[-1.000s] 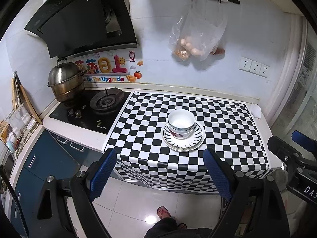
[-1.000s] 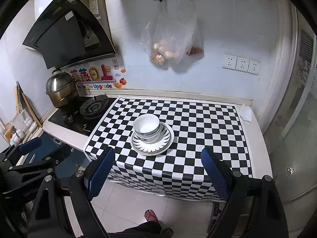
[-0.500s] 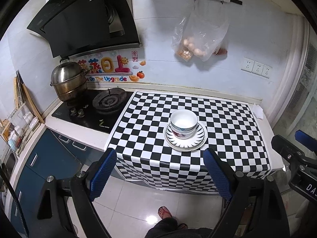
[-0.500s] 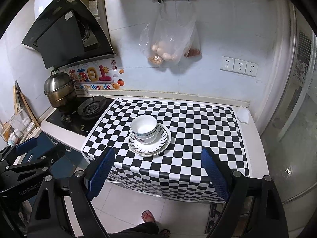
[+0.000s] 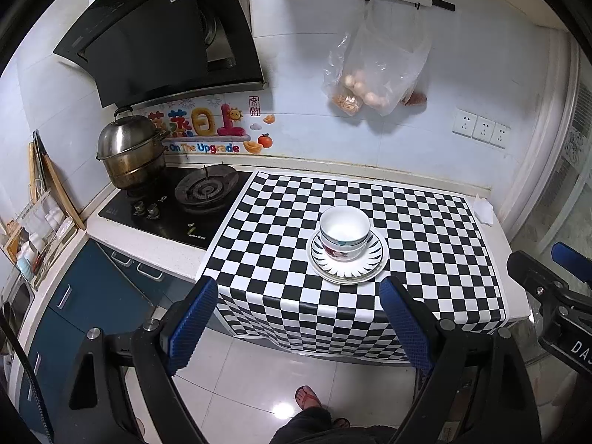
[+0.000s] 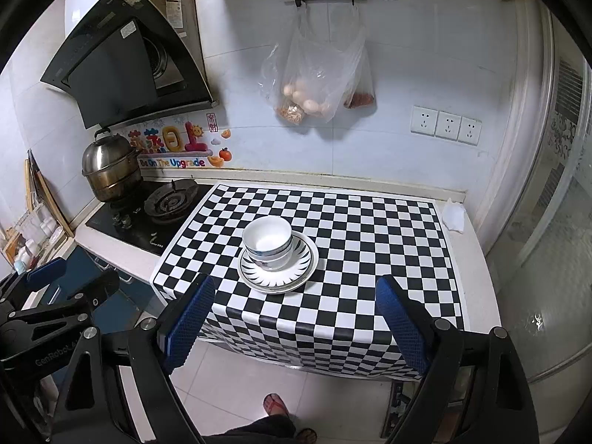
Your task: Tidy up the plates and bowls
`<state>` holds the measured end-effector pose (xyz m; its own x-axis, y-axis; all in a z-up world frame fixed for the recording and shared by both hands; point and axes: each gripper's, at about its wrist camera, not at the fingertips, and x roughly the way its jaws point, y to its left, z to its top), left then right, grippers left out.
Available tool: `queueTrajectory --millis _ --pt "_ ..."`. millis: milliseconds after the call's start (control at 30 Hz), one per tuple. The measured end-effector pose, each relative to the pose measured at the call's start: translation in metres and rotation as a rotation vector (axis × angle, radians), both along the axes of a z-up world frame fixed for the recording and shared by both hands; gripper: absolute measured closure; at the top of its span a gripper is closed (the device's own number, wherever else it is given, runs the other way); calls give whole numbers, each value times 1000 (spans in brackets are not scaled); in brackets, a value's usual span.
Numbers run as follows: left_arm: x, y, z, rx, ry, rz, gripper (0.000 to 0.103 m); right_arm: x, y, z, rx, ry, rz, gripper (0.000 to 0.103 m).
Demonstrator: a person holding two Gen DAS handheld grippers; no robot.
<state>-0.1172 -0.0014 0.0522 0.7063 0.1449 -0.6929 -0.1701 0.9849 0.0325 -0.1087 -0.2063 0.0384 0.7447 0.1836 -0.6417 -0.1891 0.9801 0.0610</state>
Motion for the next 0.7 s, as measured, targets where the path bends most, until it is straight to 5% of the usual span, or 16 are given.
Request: queueTrajectory --millis 700 --pt "-1 3 4 6 -6 10 14 4 -5 2 -5 0 6 12"
